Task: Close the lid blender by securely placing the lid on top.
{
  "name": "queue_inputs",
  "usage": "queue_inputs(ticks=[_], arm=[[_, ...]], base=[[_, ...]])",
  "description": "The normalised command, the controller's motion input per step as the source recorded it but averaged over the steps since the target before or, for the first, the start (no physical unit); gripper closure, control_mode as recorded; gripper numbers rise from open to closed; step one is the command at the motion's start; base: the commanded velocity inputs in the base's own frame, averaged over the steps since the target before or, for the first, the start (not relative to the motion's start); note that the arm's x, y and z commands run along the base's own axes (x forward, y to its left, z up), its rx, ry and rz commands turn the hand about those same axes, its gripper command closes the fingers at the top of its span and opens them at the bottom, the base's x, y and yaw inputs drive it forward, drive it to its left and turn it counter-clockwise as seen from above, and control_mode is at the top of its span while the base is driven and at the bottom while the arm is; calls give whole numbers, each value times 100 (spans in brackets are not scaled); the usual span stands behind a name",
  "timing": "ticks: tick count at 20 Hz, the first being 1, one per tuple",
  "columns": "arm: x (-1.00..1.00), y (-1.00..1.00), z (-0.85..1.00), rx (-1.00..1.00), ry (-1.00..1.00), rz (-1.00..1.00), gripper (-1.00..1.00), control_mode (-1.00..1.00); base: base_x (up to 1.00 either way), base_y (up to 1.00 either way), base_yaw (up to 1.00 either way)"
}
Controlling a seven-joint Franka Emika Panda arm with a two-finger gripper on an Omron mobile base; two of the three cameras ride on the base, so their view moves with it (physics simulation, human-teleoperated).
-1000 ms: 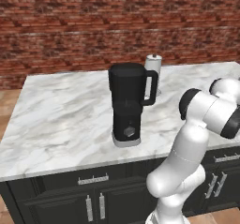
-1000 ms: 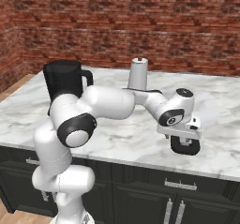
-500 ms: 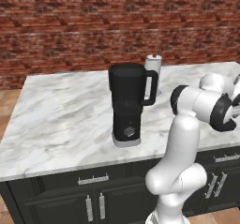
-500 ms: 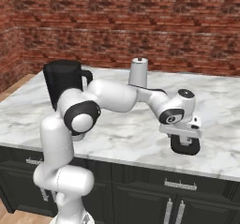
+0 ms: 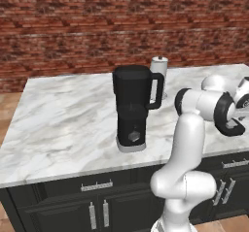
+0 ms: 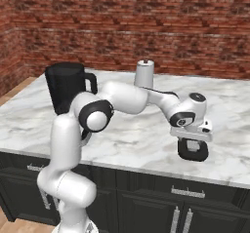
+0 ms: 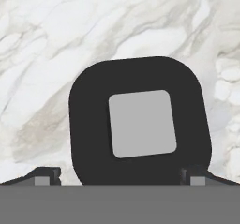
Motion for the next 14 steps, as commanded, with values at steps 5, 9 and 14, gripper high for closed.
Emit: queue_inputs(ticks=[5, 9, 14], arm=[[7, 0, -43, 0, 0, 0, -100, -100], [7, 0, -35, 0, 0, 0, -100, -100], [16, -2, -12, 0, 0, 0, -100, -100]], base=[[0, 0, 0], [0, 0, 0], [0, 0, 0]])
